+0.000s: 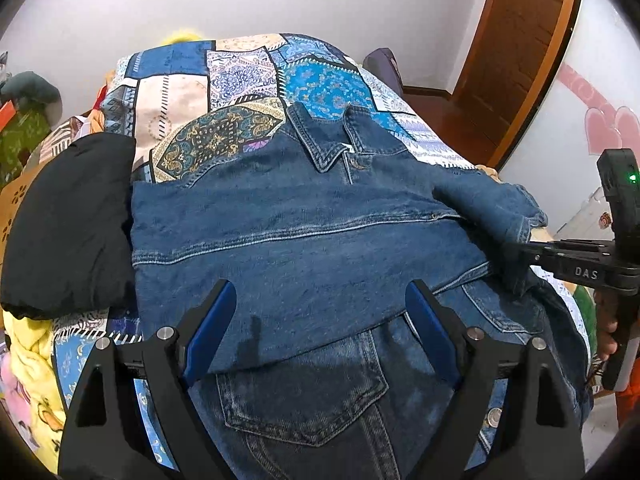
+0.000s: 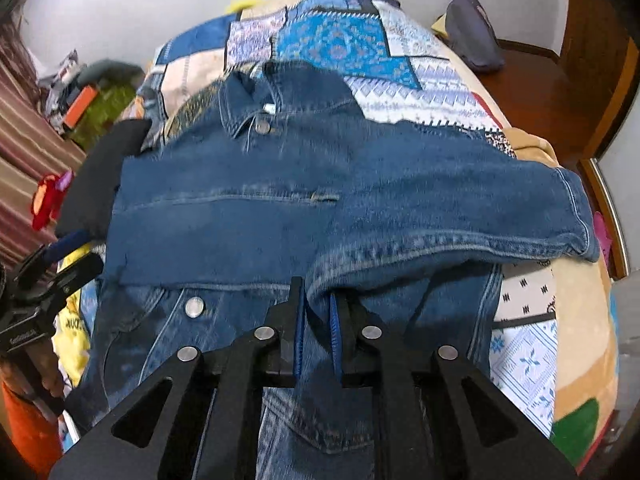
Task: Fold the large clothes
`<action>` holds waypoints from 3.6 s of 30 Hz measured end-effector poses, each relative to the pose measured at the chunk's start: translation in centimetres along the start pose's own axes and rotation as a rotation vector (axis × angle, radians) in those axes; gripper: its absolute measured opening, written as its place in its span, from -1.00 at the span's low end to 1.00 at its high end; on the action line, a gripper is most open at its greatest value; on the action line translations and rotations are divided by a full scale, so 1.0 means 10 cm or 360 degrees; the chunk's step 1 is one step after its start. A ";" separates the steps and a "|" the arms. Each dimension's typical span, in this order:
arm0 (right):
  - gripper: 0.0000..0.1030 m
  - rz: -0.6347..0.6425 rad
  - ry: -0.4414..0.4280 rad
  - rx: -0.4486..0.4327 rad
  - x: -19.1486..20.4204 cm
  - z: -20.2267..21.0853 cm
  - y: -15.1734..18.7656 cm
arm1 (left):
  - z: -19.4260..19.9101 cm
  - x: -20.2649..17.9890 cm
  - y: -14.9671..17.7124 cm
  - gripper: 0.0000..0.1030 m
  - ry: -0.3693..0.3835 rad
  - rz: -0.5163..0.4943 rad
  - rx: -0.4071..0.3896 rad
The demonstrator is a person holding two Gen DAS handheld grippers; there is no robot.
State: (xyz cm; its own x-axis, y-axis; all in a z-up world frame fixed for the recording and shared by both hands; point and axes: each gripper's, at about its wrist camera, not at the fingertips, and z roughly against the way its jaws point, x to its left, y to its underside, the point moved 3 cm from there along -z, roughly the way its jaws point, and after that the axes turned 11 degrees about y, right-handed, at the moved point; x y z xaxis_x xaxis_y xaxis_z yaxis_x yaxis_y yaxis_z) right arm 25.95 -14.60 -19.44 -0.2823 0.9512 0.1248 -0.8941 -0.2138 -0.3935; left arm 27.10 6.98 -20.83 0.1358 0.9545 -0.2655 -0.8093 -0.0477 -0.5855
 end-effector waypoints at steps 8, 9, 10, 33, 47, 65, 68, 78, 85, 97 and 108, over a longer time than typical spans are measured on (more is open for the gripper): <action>-0.15 0.0035 0.0007 -0.0099 -0.05 0.43 -0.02 | -0.04 -0.03 -0.01 0.67 0.0029 0.0027 -0.0001; -0.14 0.0008 0.0019 -0.0120 -0.11 0.47 -0.03 | -0.05 -0.05 -0.02 0.68 0.0031 0.0024 -0.0002; -0.14 -0.0040 0.0023 -0.0141 -0.19 0.51 -0.03 | -0.05 -0.06 -0.02 0.68 0.0033 0.0022 -0.0002; -0.14 -0.1127 -0.0059 0.0054 -1.60 -0.41 -0.14 | -0.26 -0.11 -0.05 0.67 0.0035 0.0058 0.0044; -0.82 -0.0702 0.0129 -0.0335 -1.14 0.31 -0.68 | -0.07 0.06 -0.07 0.67 -0.0028 0.0072 -0.0043; -0.83 0.0271 -0.0212 -0.0308 1.57 0.50 -0.85 | 0.81 0.83 0.21 0.68 -0.0133 0.0296 -0.0301; -0.77 0.0381 -0.0217 -0.0067 1.81 0.04 -0.61 | 0.90 1.02 0.34 0.68 -0.0151 0.0373 -0.0299; -0.43 0.0541 -0.0212 0.0246 2.00 -0.22 -0.26 | 0.87 1.26 0.61 0.68 -0.0157 0.0498 -0.0240; -0.36 0.0541 -0.0245 0.0036 1.79 0.25 -0.40 | 0.80 1.05 0.45 0.68 -0.0105 0.0429 -0.0233; -0.14 0.0294 0.0121 -0.0412 0.54 0.90 -0.55 | 0.38 0.33 -0.10 0.68 -0.0042 0.0133 -0.0143; -0.12 0.0075 0.0353 -0.0101 -0.42 0.28 -0.18 | -0.33 0.39 -0.13 0.68 -0.0199 0.0096 0.0123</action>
State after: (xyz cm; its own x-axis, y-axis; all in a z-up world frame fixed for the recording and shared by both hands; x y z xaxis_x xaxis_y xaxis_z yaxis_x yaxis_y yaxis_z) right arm 27.79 -18.87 -16.69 -0.2339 0.9675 -0.0957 -0.8561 -0.2516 -0.4514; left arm 30.54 9.83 -23.61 0.0175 0.9800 -0.1982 -0.8561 -0.0877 -0.5094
